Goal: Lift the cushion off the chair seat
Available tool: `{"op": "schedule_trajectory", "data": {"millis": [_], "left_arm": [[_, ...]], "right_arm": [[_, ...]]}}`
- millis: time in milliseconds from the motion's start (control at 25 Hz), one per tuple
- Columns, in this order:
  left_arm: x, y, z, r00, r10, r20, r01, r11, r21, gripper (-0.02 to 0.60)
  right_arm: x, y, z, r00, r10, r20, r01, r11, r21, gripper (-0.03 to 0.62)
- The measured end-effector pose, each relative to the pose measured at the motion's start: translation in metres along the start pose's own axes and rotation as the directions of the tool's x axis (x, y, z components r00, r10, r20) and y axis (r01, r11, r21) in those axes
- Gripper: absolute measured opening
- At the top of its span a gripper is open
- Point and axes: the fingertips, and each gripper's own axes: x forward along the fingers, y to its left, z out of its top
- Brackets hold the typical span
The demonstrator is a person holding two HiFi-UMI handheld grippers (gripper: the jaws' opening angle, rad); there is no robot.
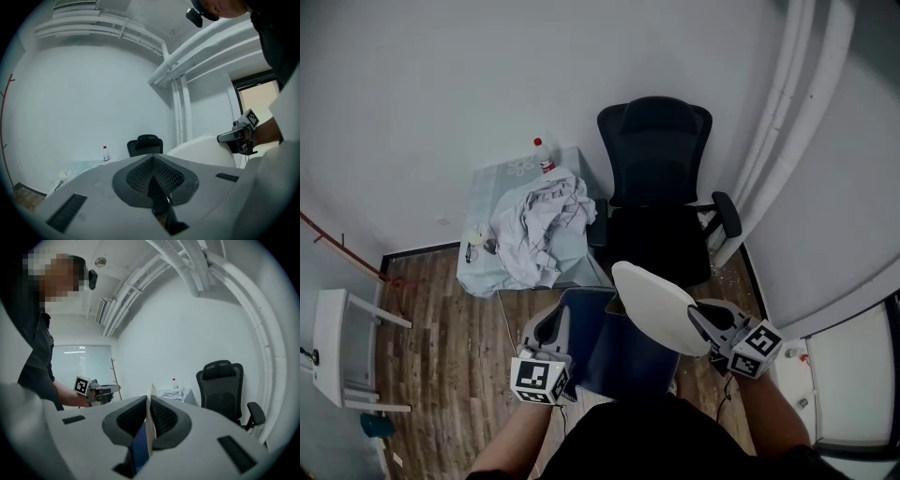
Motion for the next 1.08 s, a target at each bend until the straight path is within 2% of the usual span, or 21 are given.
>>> {"op": "schedule_trajectory", "data": {"millis": [1080], "left_arm": [[0.005, 0.000, 0.011, 0.999, 0.029, 0.023, -0.028, 0.999, -0.018, 0.005]], "right_arm": [[0.009, -0.011, 0.010, 0.999, -0.008, 0.032, 0.008, 1.000, 0.004, 0.032]]}}
